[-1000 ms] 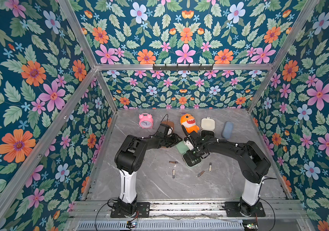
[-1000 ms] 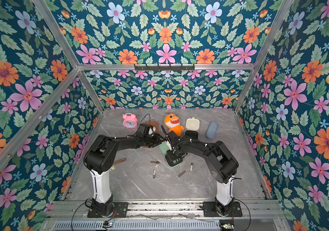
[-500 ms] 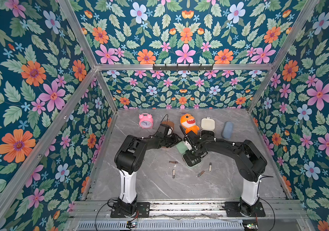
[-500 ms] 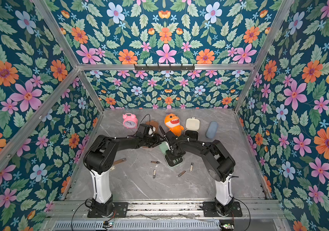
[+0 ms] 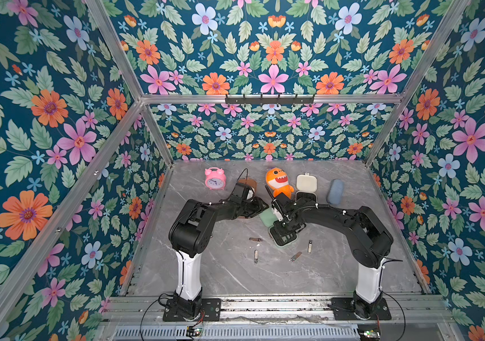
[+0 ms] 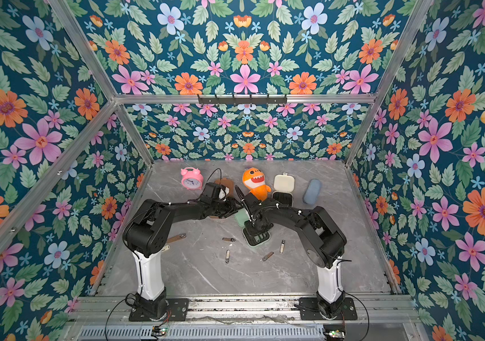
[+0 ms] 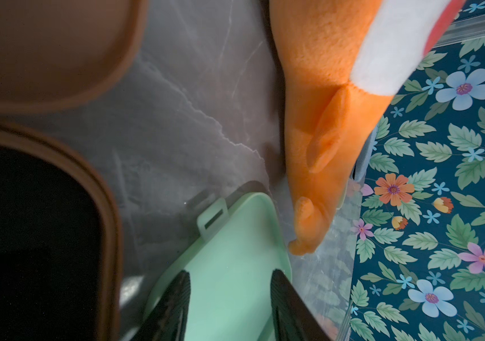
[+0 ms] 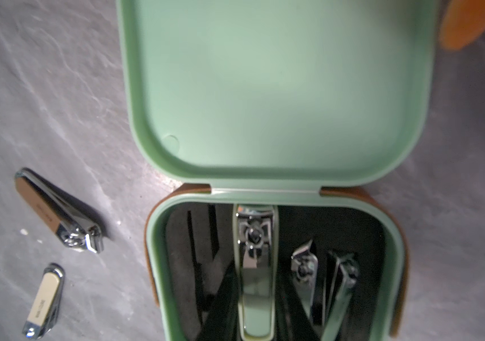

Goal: Organize nail clipper sets
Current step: Place the nail clipper in the storage box.

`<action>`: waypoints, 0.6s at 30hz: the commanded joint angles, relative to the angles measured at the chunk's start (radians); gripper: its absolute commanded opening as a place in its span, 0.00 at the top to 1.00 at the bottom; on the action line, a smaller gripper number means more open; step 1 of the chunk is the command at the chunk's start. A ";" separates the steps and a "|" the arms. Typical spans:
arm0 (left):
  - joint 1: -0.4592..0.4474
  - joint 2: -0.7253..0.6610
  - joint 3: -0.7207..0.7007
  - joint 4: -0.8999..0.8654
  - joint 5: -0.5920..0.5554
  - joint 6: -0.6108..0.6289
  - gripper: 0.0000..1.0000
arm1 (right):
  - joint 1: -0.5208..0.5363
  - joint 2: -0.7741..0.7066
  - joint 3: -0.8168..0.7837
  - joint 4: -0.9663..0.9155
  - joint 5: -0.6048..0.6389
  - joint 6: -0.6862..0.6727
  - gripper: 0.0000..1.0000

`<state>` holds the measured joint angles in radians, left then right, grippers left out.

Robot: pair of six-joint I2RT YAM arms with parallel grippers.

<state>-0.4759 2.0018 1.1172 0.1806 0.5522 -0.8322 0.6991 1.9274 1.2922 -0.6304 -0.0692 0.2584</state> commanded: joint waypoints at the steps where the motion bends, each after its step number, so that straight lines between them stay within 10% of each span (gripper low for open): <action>1: 0.000 0.006 -0.011 -0.069 -0.034 0.016 0.52 | 0.002 0.016 -0.009 -0.163 -0.004 0.037 0.97; 18: -0.001 -0.003 -0.014 -0.061 -0.025 0.011 0.52 | 0.002 0.028 0.075 -0.176 0.043 0.068 0.75</action>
<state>-0.4801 1.9984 1.1076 0.1921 0.5564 -0.8322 0.7017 1.9491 1.3518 -0.7200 -0.0586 0.3084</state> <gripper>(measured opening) 0.480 0.246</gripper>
